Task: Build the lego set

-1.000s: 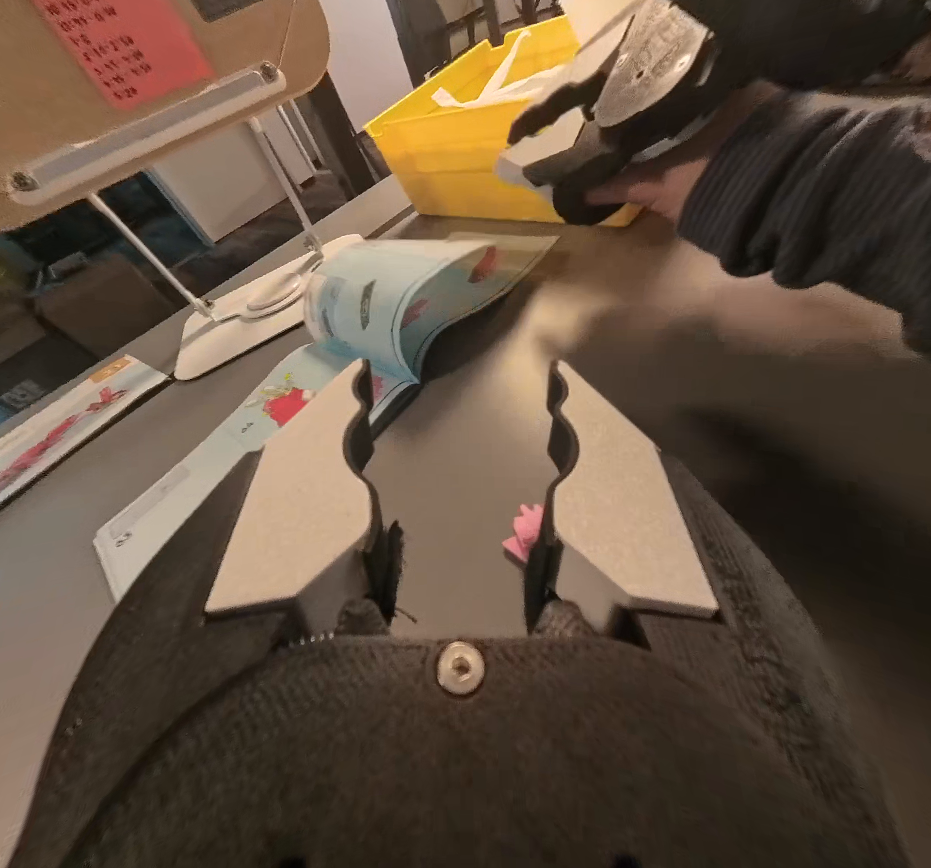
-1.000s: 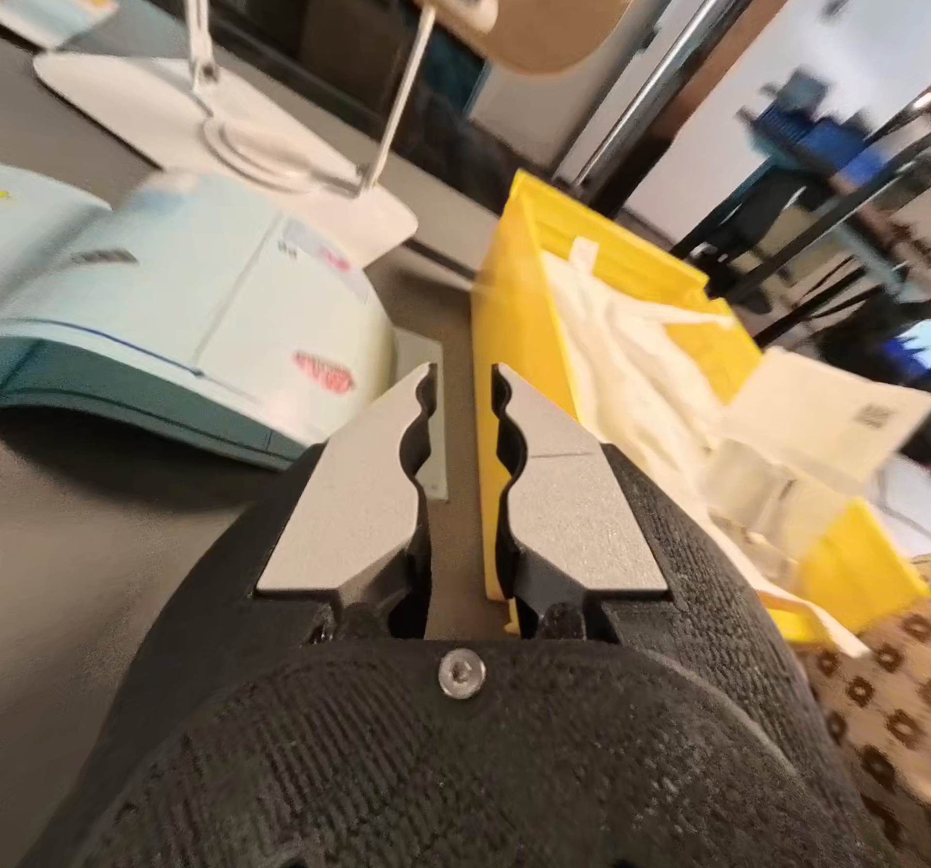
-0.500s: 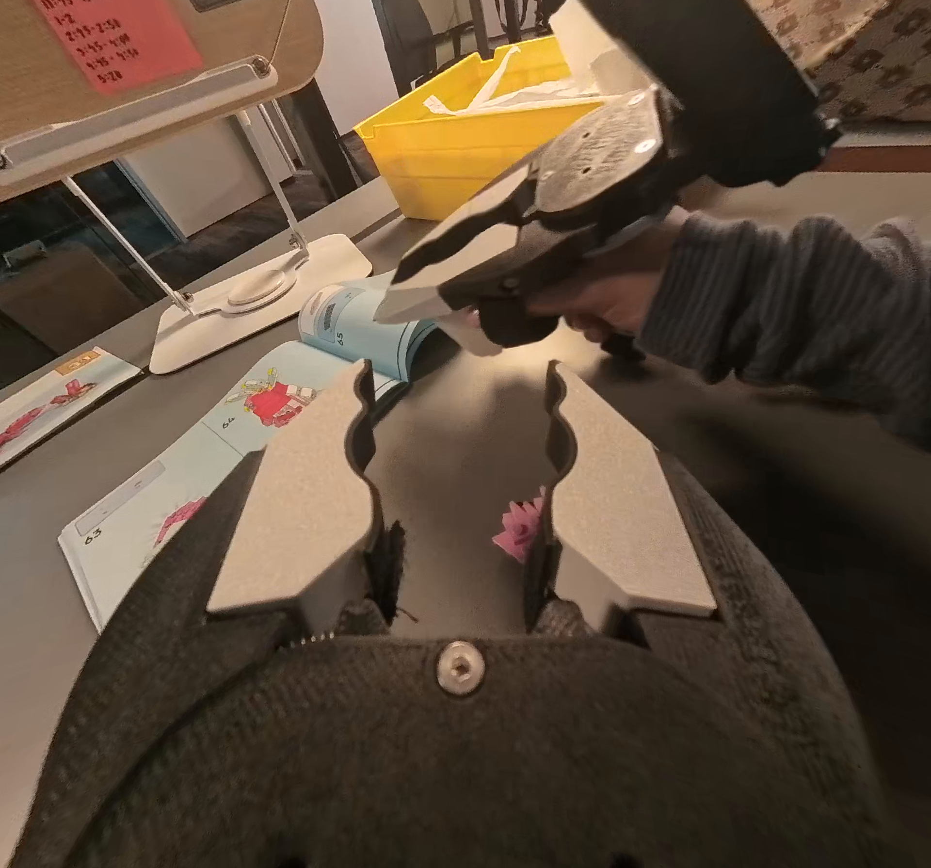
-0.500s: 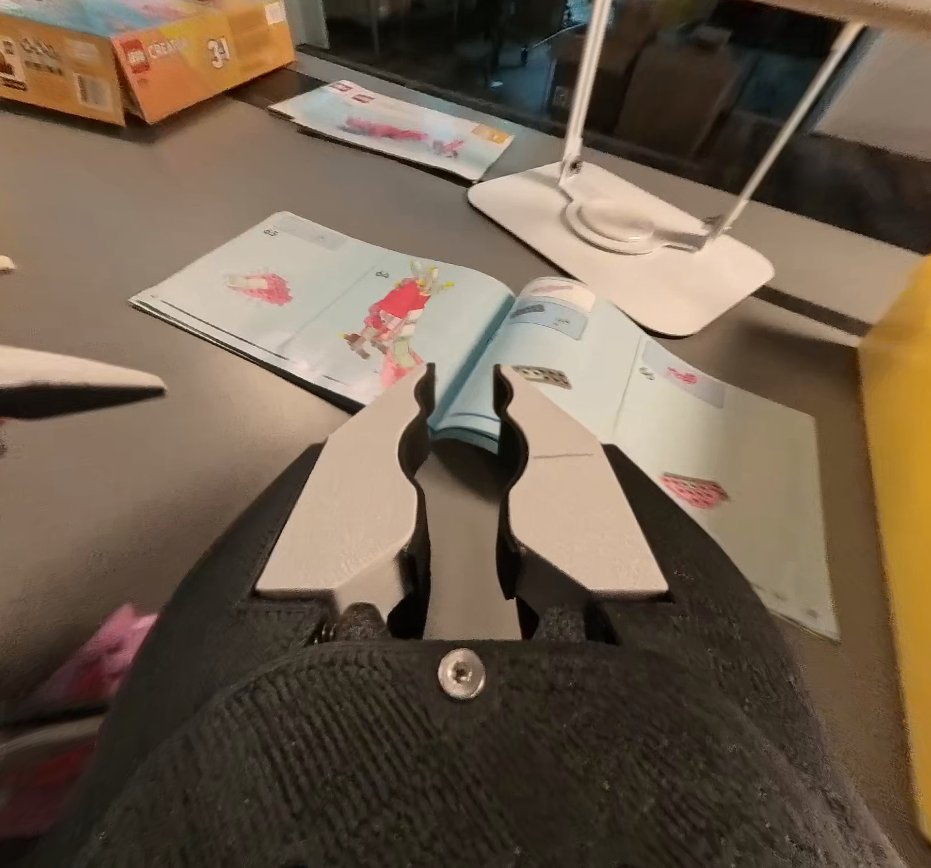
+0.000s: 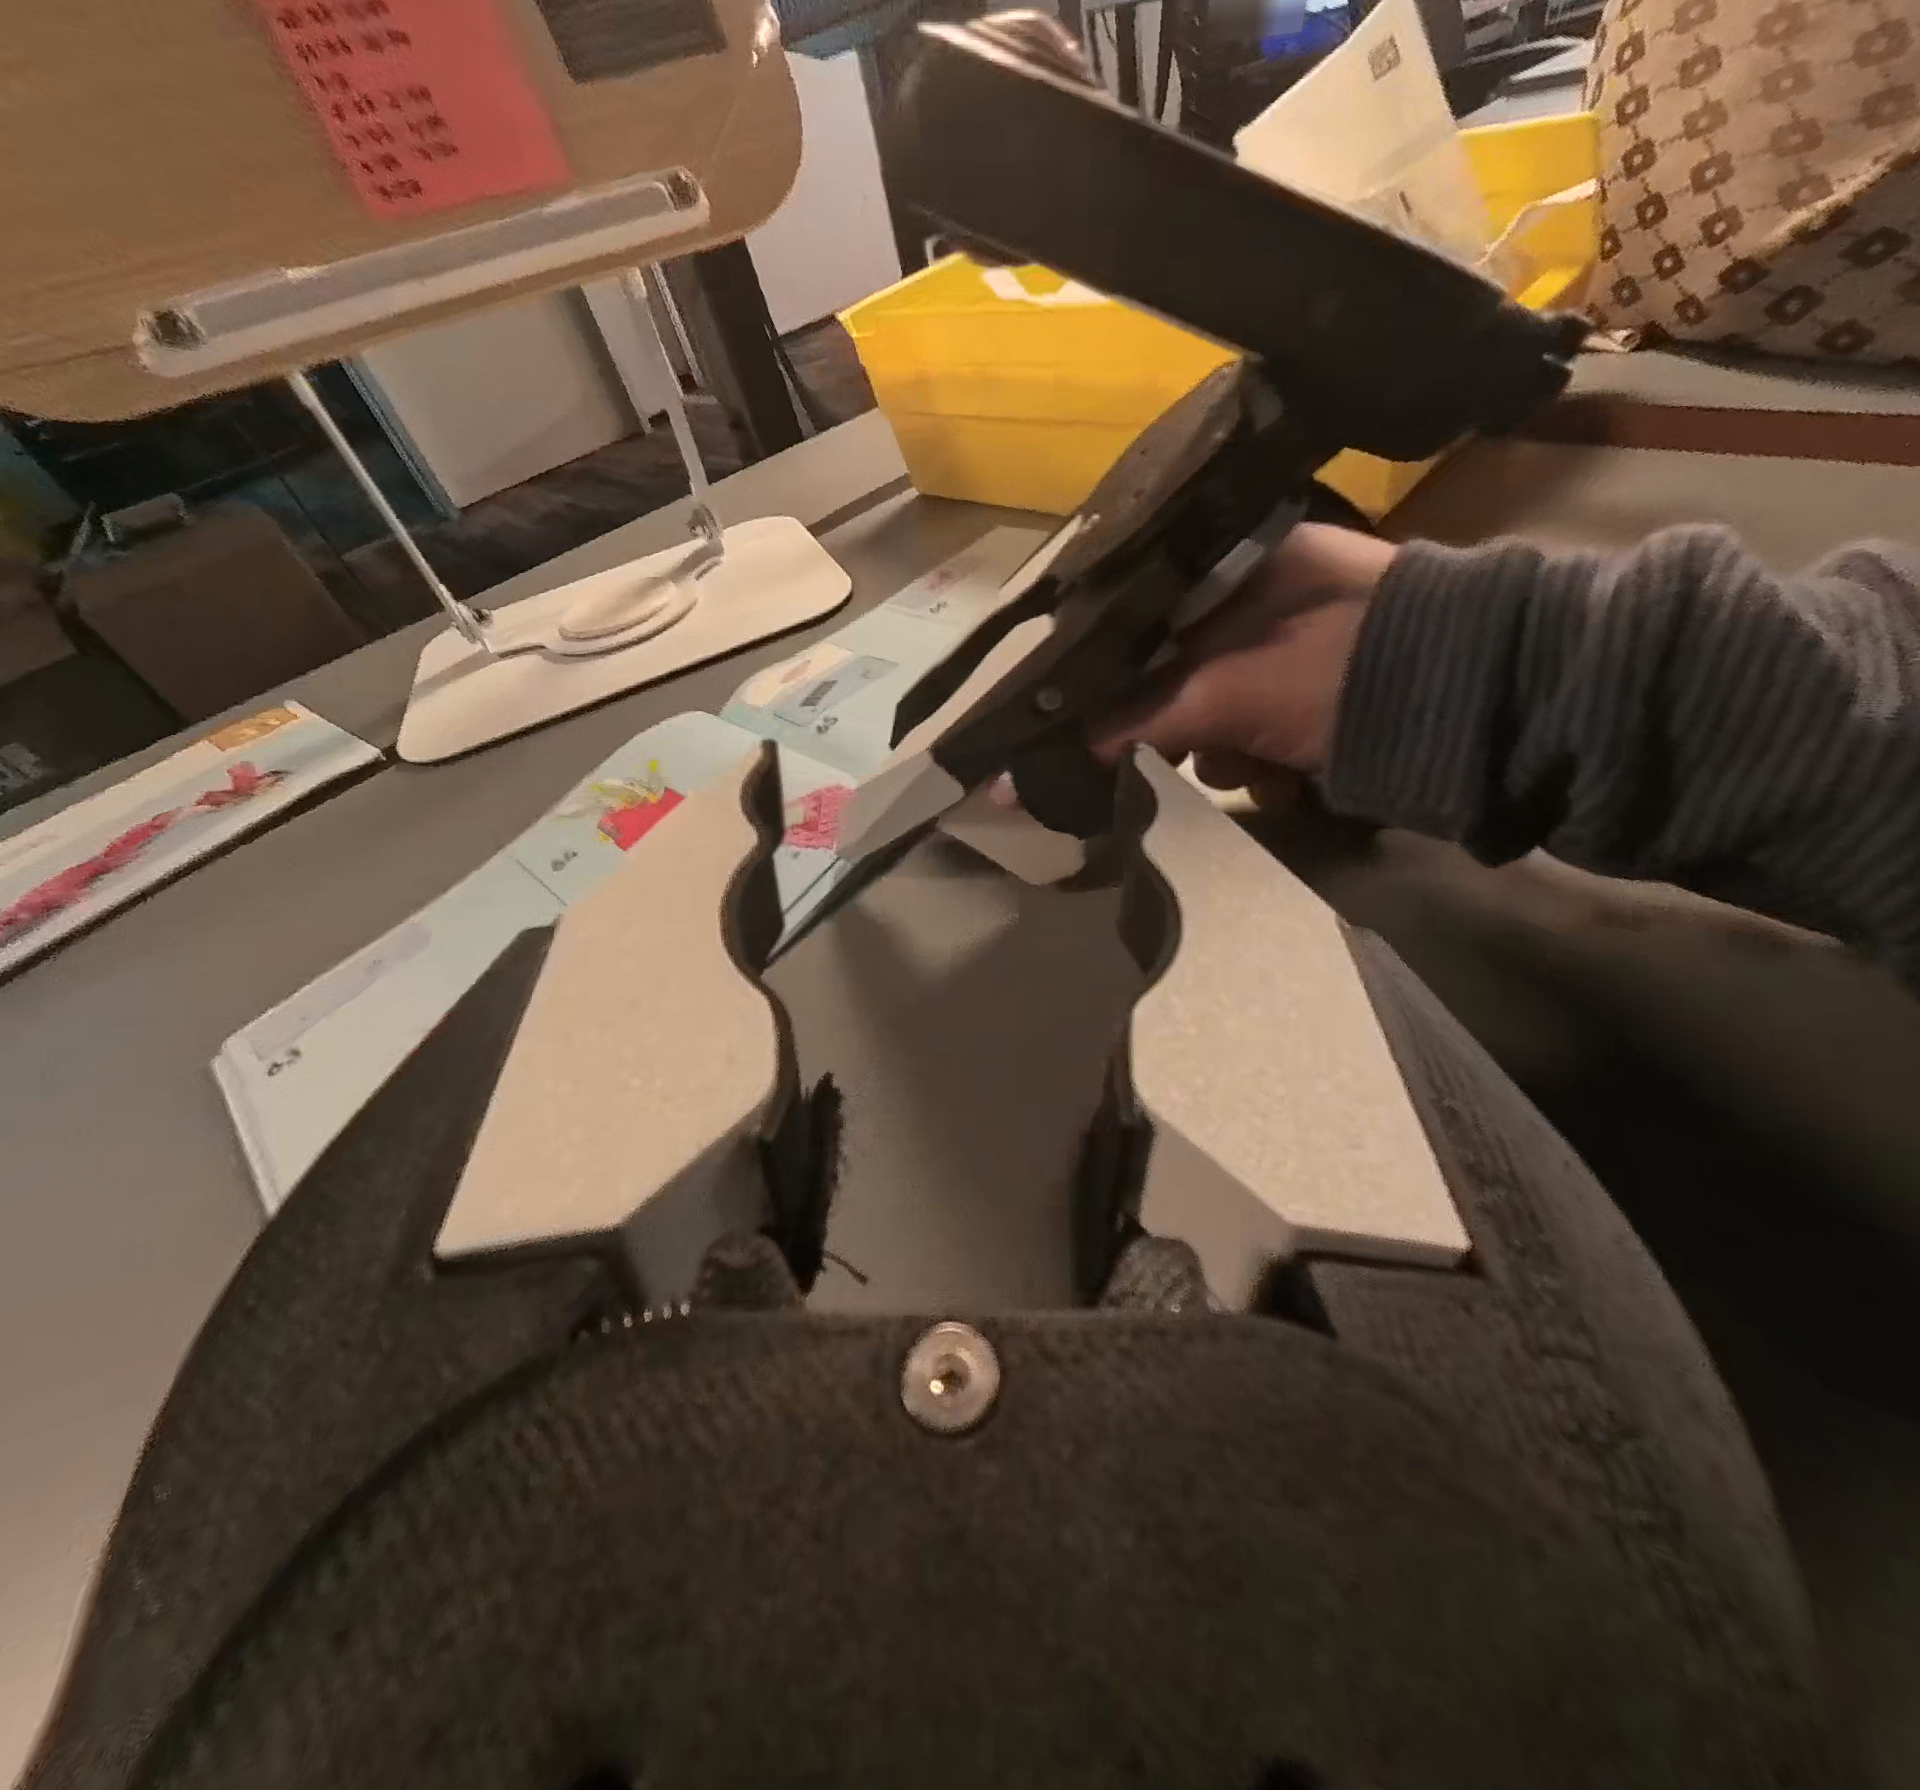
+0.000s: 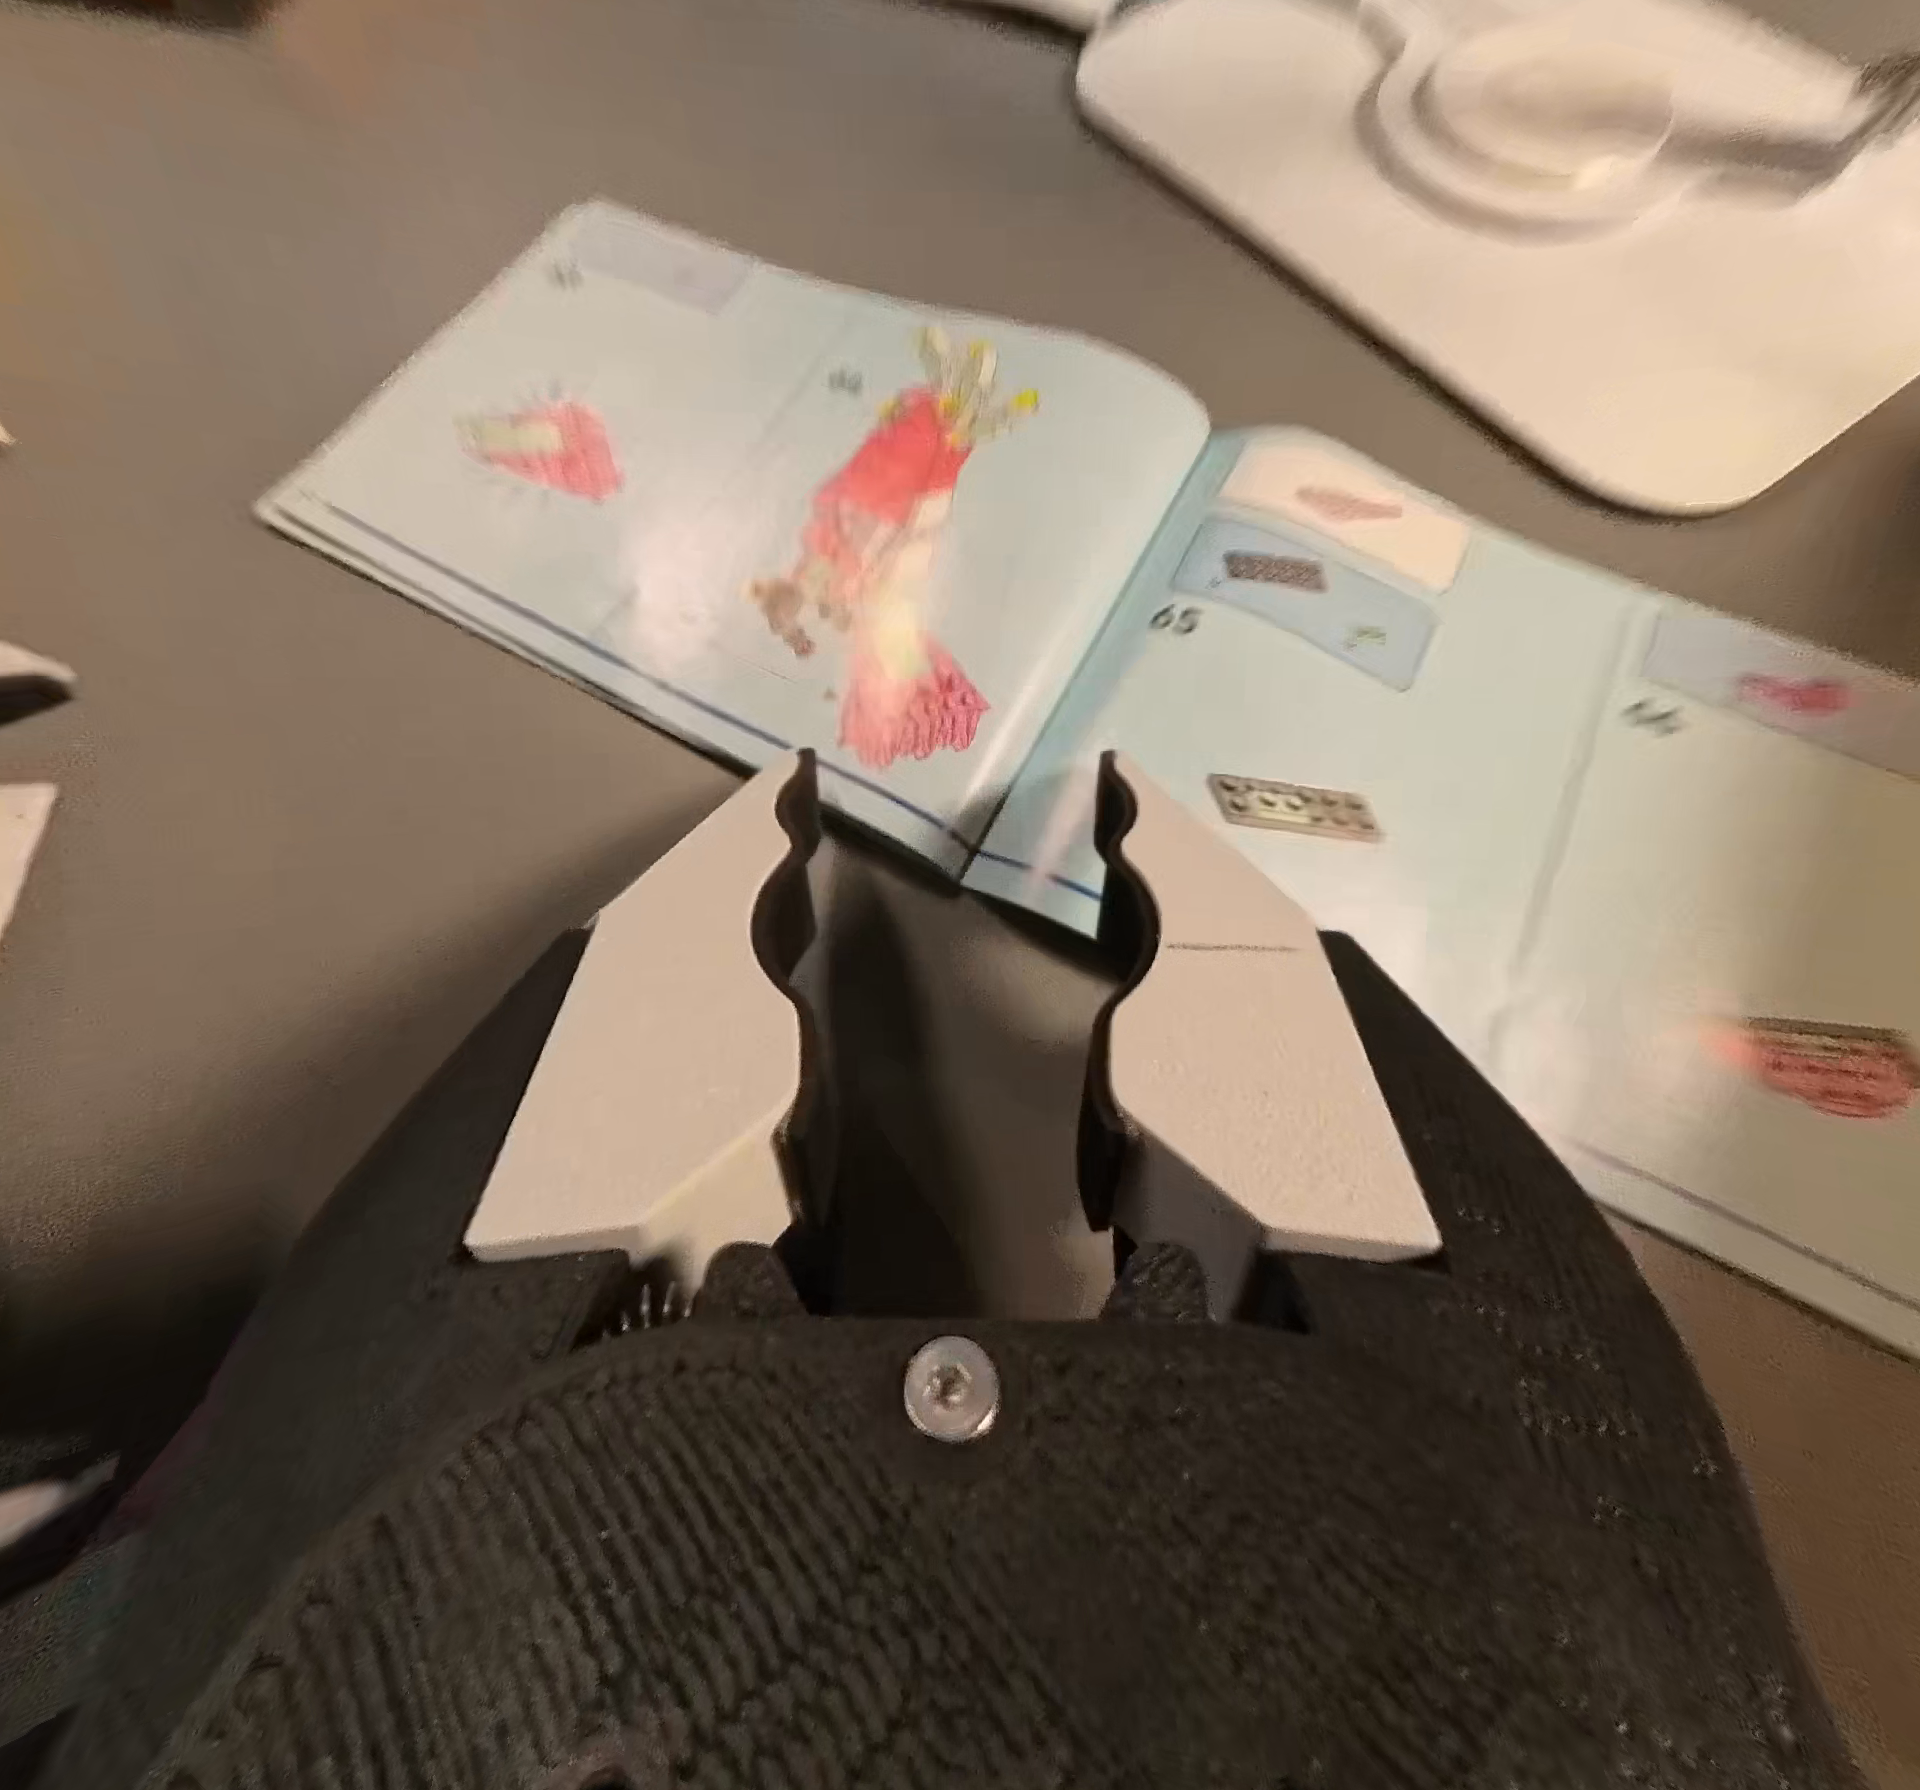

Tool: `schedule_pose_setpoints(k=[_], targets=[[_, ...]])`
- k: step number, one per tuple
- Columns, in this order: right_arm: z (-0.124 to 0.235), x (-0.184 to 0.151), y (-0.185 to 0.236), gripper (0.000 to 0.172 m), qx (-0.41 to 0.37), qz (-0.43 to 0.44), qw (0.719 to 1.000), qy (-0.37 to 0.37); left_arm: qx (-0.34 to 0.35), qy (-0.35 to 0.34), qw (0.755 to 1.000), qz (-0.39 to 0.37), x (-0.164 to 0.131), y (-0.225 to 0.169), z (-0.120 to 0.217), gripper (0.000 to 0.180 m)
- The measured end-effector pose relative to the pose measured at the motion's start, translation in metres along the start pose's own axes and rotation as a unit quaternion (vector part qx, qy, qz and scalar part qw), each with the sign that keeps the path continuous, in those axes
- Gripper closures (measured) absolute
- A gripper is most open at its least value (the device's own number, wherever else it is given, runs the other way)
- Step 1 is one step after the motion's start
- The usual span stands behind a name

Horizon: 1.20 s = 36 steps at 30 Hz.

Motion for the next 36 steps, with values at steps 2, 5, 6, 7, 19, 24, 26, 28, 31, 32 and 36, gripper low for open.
schedule_pose_setpoints(k=[2,5,6,7,19,24,26,28,31,32,36], targets=[[0.018,0.015,-0.007,0.119,-0.027,-0.002,0.995,-0.100,0.004,-0.016,1.000,-0.025,0.007,-0.003,0.003,0.118],[0.065,0.034,-0.025,0.134,-0.110,0.024,0.951,-0.289,0.005,-0.048,0.996,-0.077,0.019,-0.014,0.009,0.121],[0.080,0.034,-0.031,0.143,-0.143,0.024,0.932,-0.333,0.007,-0.064,0.994,-0.090,0.023,-0.017,0.012,0.126],[0.092,0.031,-0.037,0.149,-0.173,0.016,0.914,-0.365,0.010,-0.085,0.991,-0.099,0.029,-0.020,0.016,0.129],[0.089,0.035,-0.026,0.171,-0.211,0.130,0.880,-0.405,-0.035,-0.134,0.984,-0.116,0.028,-0.044,0.055,0.141],[0.089,0.034,-0.033,0.172,-0.223,0.112,0.882,-0.401,-0.027,-0.120,0.991,-0.048,0.006,-0.017,0.106,0.142],[0.087,0.033,-0.035,0.172,-0.230,0.114,0.881,-0.396,-0.004,-0.118,0.993,-0.030,0.001,-0.003,0.125,0.142],[0.086,0.033,-0.037,0.172,-0.240,0.119,0.880,-0.391,0.016,-0.122,0.992,-0.012,-0.002,0.007,0.139,0.143],[0.085,0.032,-0.041,0.172,-0.258,0.120,0.879,-0.381,0.040,-0.133,0.990,-0.012,0.001,0.016,0.153,0.147],[0.085,0.032,-0.042,0.172,-0.265,0.120,0.878,-0.379,0.050,-0.138,0.989,-0.023,0.003,0.018,0.157,0.149],[0.087,0.032,-0.050,0.172,-0.299,0.111,0.871,-0.373,0.096,-0.144,0.981,-0.082,0.011,0.021,0.167,0.152]])
Point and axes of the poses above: each gripper's, where its closed fingertips meet, z back along the fingers, x out of its top, y = z × x across the jaws, the point moved 4 cm from there along z, back along the fingers, and after that the axes turned 10 degrees about -x, right-handed, at the moved point
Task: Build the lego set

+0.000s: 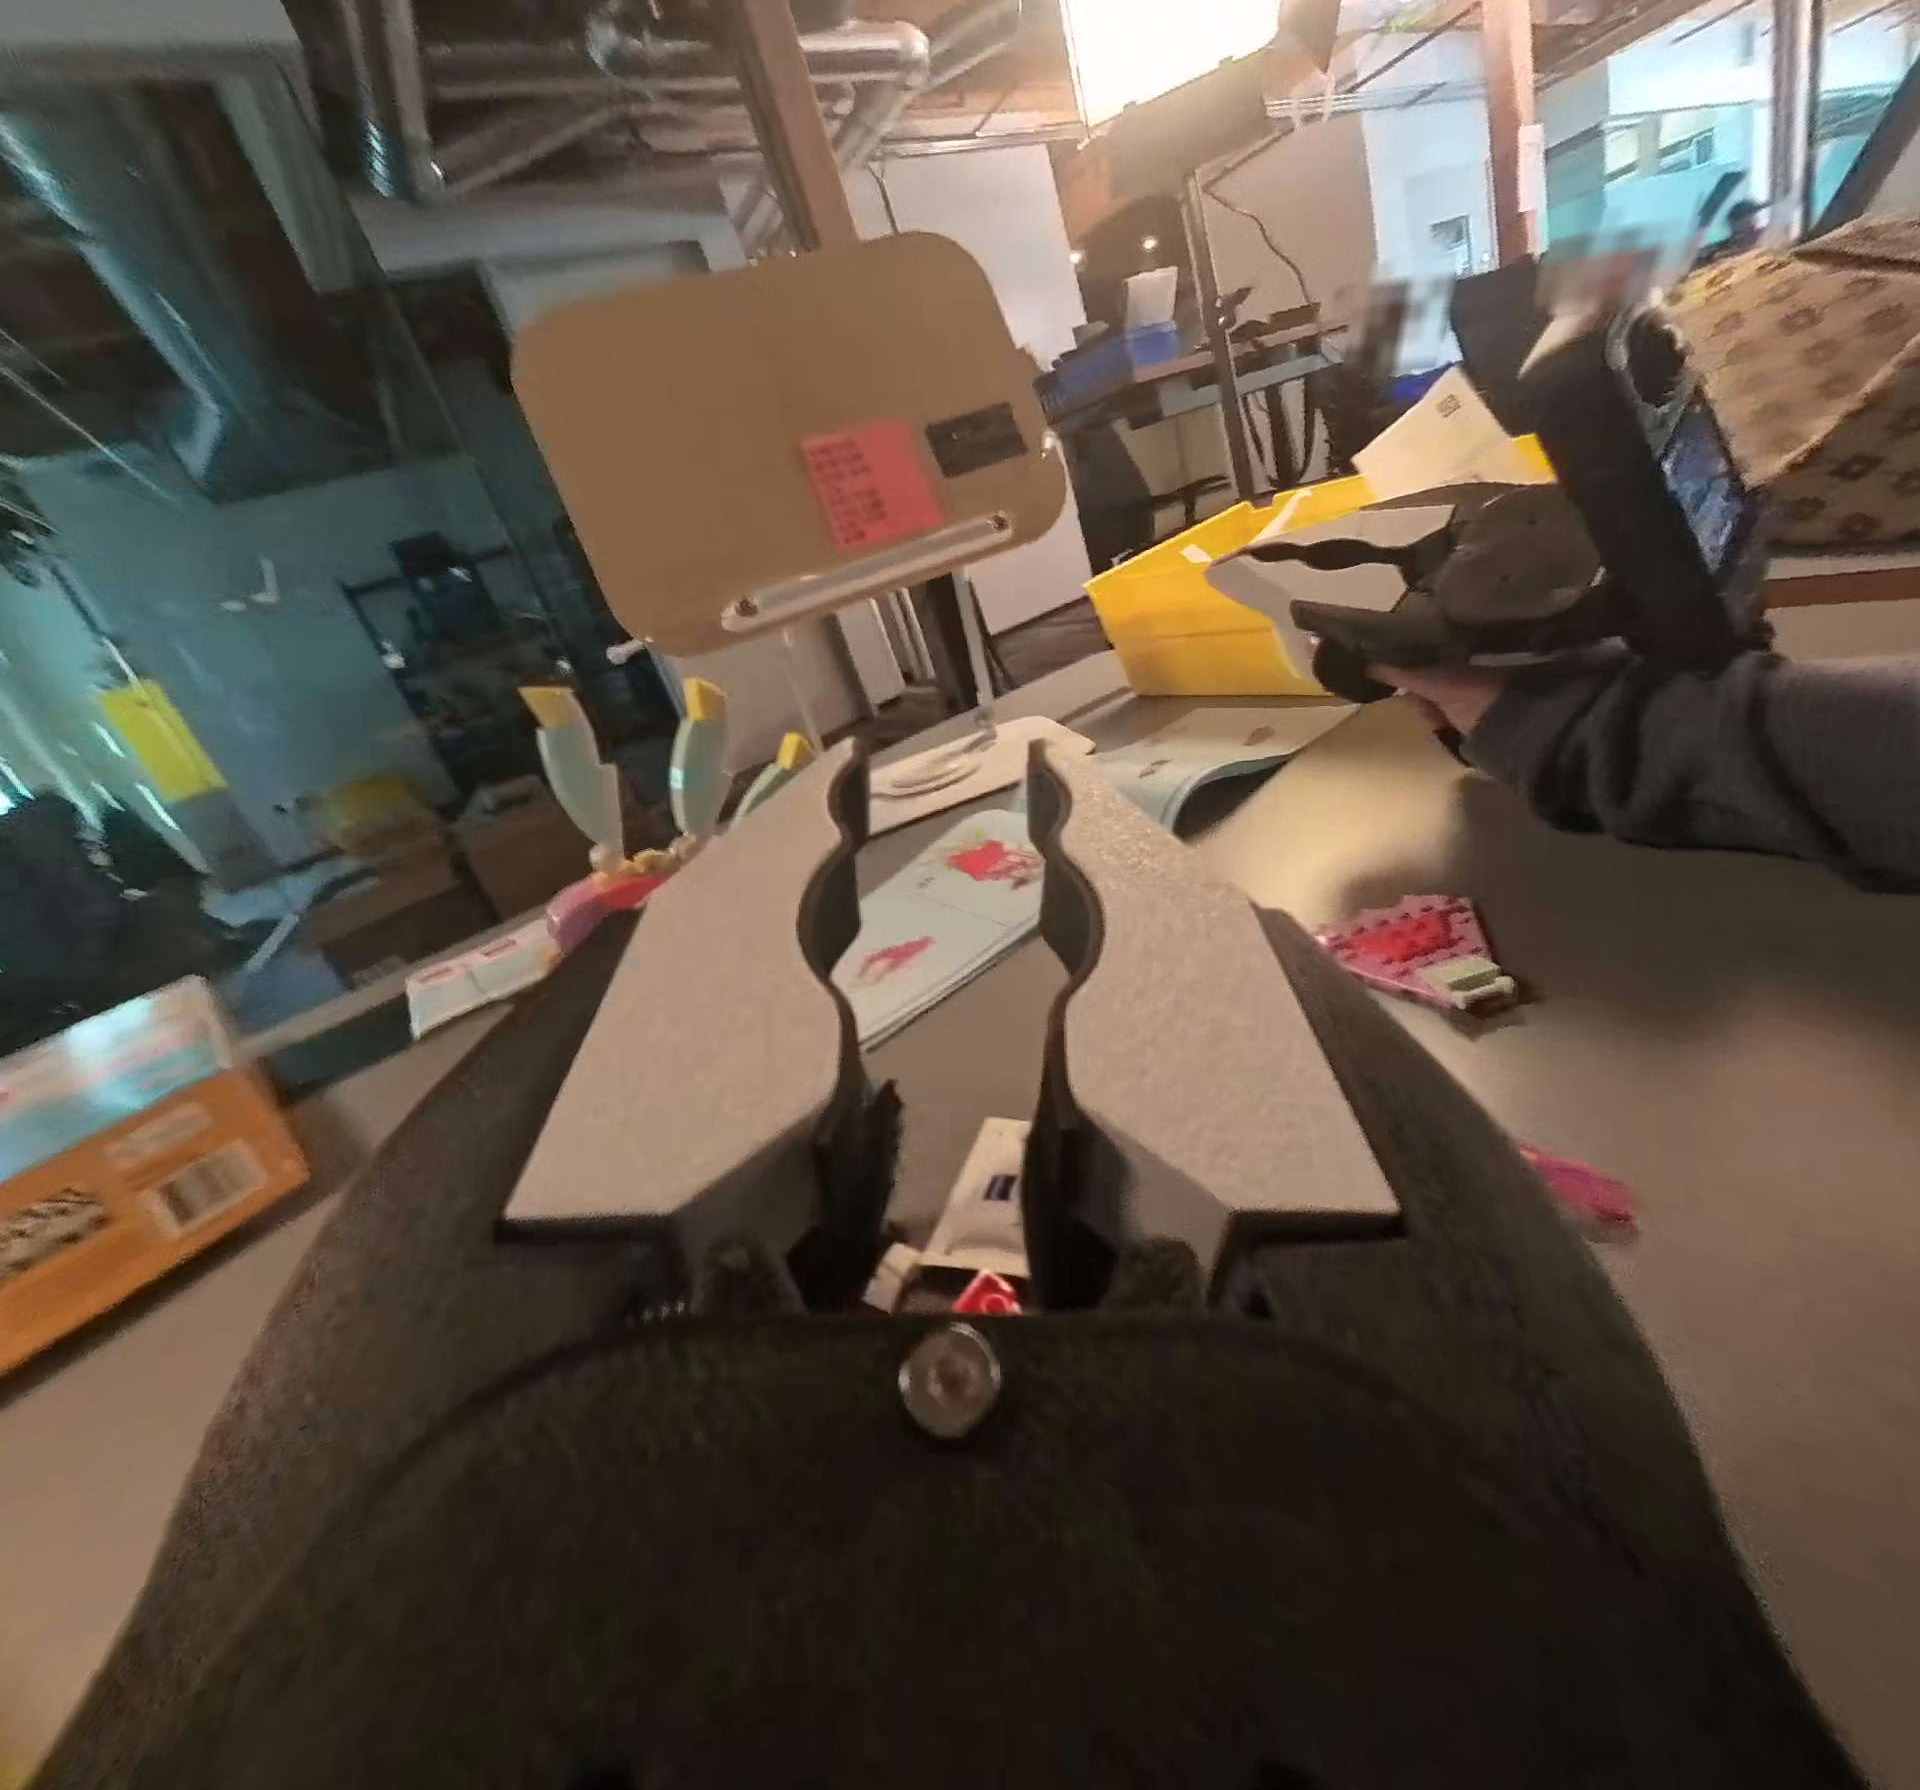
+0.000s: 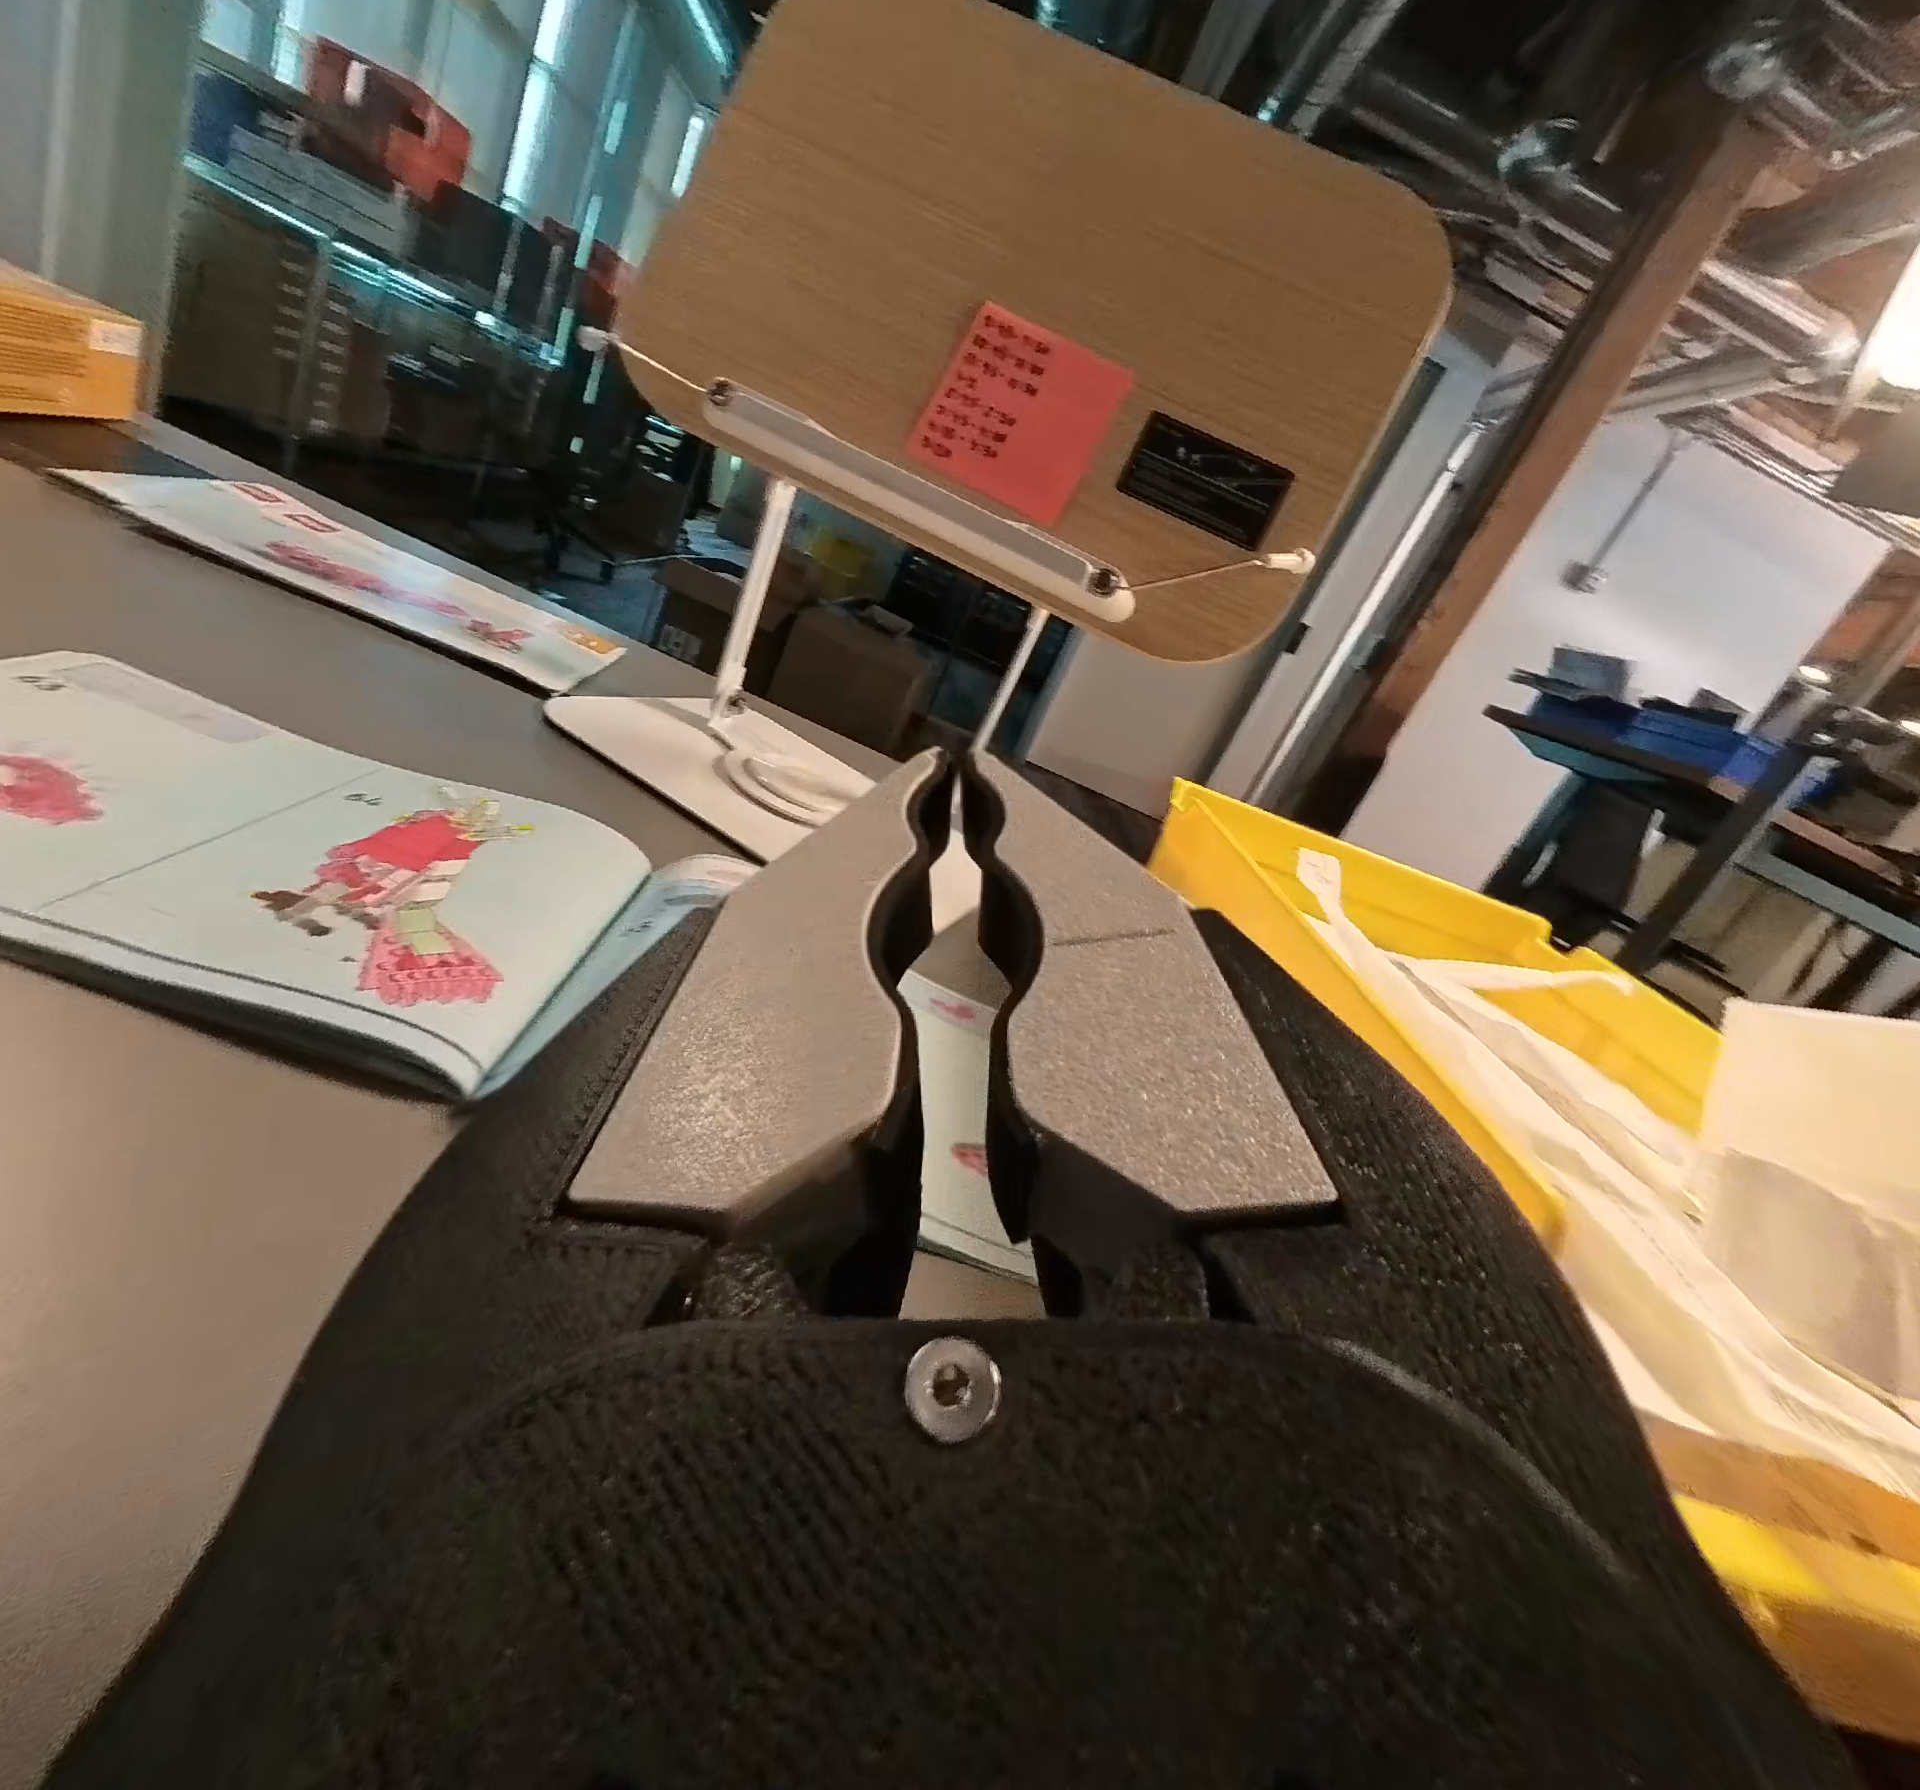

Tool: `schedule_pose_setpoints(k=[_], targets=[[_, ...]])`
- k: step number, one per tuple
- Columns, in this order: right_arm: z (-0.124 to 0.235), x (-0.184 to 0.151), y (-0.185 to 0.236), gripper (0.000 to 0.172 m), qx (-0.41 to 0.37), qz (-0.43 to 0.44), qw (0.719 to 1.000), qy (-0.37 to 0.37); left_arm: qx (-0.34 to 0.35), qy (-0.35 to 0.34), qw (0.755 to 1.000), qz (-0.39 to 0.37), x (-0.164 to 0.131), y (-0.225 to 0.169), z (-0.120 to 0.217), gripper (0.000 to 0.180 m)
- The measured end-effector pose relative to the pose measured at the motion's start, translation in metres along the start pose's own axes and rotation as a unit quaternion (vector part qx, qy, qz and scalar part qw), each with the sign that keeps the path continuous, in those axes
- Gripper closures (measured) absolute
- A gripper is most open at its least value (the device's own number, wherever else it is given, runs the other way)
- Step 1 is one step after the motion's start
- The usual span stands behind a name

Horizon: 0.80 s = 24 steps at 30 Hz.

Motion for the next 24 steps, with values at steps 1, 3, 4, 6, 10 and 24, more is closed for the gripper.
schedule_pose_setpoints(k=[1,3,4,6,10,24], targets=[[-0.001,-0.001,-0.004,0.172,-0.015,-0.001,1.000,0.005,0.003,-0.001,1.000,-0.013,0.002,-0.001,0.001,0.153],[0.000,-0.002,-0.012,0.172,-0.040,-0.012,0.999,0.008,-0.001,0.001,0.999,-0.034,0.002,-0.004,0.002,0.157],[0.000,-0.001,-0.015,0.172,-0.042,-0.023,0.999,0.006,-0.004,0.005,0.999,-0.042,0.001,-0.006,0.001,0.159],[0.002,0.002,-0.015,0.172,-0.030,-0.044,0.999,-0.003,-0.017,0.021,0.998,-0.050,-0.003,-0.010,-0.002,0.164],[0.001,0.004,-0.009,0.172,-0.005,-0.052,0.999,-0.011,-0.072,0.044,0.996,-0.015,-0.014,-0.018,-0.005,0.180],[-0.003,0.002,0.004,0.172,0.033,-0.039,0.999,-0.005,-0.070,0.057,0.996,-0.005,-0.020,-0.014,-0.008,0.180]])
Point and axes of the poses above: each gripper's, where its closed fingertips meet, z back along the fingers, x out of its top, y = z × x across the jaws, the point moved 4 cm from there along z, back along the fingers, and after that the axes turned 10 degrees about -x, right-handed, at the moved point
